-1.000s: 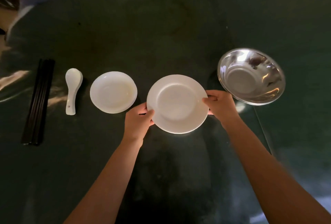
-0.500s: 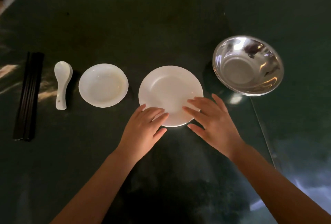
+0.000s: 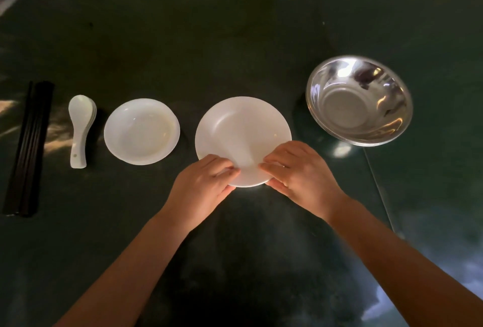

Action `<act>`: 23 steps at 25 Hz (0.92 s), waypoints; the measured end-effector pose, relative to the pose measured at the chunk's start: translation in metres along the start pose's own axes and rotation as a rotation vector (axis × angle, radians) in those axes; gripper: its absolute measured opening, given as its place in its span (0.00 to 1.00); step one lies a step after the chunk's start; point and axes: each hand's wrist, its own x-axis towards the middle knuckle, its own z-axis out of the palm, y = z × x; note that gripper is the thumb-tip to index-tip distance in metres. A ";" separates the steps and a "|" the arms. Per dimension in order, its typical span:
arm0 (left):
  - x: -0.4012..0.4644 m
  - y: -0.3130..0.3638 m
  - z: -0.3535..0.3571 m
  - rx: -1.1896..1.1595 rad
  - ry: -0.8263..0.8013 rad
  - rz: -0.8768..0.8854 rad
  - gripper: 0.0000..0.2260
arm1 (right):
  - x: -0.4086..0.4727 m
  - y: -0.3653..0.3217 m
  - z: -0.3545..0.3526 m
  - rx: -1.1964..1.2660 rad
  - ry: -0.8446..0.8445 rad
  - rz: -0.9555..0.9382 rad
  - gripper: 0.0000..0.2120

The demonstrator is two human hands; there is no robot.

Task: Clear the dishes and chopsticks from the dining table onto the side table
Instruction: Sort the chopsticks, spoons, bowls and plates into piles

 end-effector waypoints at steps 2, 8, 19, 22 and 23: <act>0.009 -0.005 -0.001 0.013 -0.007 -0.039 0.14 | 0.009 0.005 0.003 0.003 0.006 0.036 0.13; 0.032 -0.019 -0.002 0.046 -0.021 -0.112 0.14 | 0.034 0.023 0.007 0.030 -0.013 0.091 0.14; 0.044 -0.027 -0.001 0.031 -0.024 -0.103 0.16 | 0.048 0.029 0.003 0.047 -0.097 0.121 0.13; 0.040 -0.019 -0.010 0.038 -0.016 -0.136 0.21 | 0.056 0.017 -0.004 -0.013 -0.206 0.182 0.15; 0.034 -0.017 -0.016 0.040 0.011 -0.151 0.22 | 0.058 0.010 -0.007 -0.026 -0.215 0.212 0.15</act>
